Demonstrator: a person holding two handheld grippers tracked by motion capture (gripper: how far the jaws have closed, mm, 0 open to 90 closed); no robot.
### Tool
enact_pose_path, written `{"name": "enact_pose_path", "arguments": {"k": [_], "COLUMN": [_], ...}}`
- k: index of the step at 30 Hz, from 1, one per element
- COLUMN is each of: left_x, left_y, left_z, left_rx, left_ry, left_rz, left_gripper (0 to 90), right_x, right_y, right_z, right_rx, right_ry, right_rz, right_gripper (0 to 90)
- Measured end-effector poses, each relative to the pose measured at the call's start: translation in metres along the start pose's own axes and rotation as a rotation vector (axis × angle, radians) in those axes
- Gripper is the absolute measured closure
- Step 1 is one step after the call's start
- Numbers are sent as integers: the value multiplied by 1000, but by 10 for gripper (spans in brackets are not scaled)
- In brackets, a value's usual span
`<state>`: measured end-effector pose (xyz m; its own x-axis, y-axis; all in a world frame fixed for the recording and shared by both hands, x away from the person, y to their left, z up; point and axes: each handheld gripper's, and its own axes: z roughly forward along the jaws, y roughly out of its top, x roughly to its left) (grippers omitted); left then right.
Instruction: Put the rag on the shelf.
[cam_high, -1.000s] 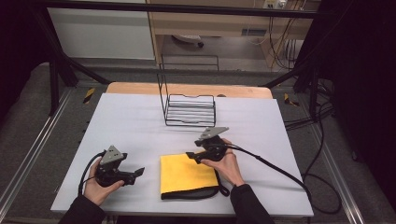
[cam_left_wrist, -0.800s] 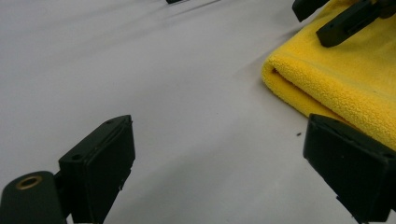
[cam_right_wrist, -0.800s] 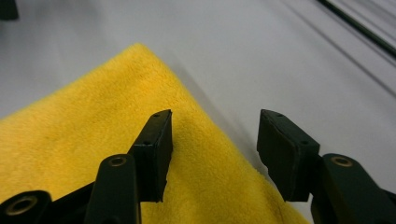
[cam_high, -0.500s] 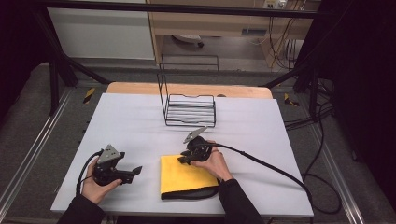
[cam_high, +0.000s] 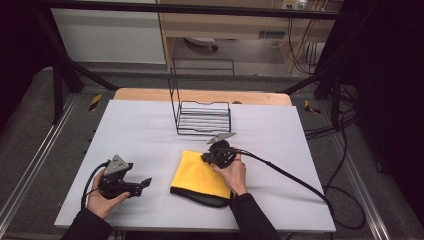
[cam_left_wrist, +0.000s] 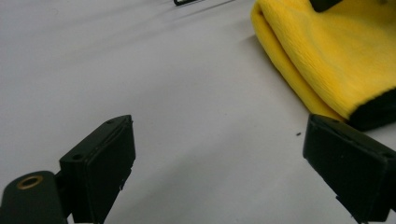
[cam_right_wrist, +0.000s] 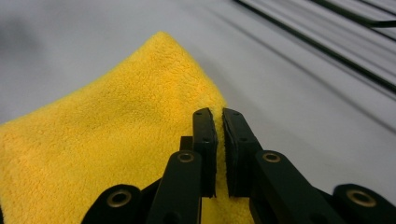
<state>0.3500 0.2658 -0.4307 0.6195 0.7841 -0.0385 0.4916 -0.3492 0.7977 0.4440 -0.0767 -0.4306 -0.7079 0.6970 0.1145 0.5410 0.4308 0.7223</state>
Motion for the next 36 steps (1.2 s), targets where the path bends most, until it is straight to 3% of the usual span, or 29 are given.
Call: {"name": "enact_pose_path", "arguments": {"k": [4,6,11,13,16,18,20,22,24,26,28,33,36], "left_x": [0,0,0,0,0,0,0,-1,-1,-1,-1,-1,-2], "left_y": [0,0,0,0,0,0,0,0,0,0,0,0,0], "left_z": [0,0,0,-1,-1,-1,0,0,-1,0,0,-1,-2], "left_rx": [-1,-1,-1,-1,-1,0,1,1,0,3,4,1,1], "left_ry": [1,2,4,5,7,8,8,11,11,12,12,12,10], "left_rz": [-2,-1,0,-1,-3,-4,0,1,1,0,0,0,1], "left_gripper": [93,93,93,93,92,92,92,92,92,91,91,90,90], "right_x": [-15,-21,-25,-25,-23,-19,-10,1,11,20,29,45,46], "right_y": [-7,-11,-17,-16,-14,-16,-20,-28,-37,-47,-56,-73,-80], "right_z": [-5,-7,-10,-14,-32,-49,-64,-75,-83,-86,-84,-78,-72], "right_rx": [-20,-24,-38,-55,-113,-138,-118,-118,-129,-106,-66,-16,33], "right_ry": [-115,-167,-194,-182,-154,-139,-103,-64,-4,16,29,76,73], "right_rz": [105,129,150,140,112,63,7,-34,-37,-47,-86,-120,-130], "right_gripper": [846,844,802,743,541,428,336,293,273,266,273,420,483]}}
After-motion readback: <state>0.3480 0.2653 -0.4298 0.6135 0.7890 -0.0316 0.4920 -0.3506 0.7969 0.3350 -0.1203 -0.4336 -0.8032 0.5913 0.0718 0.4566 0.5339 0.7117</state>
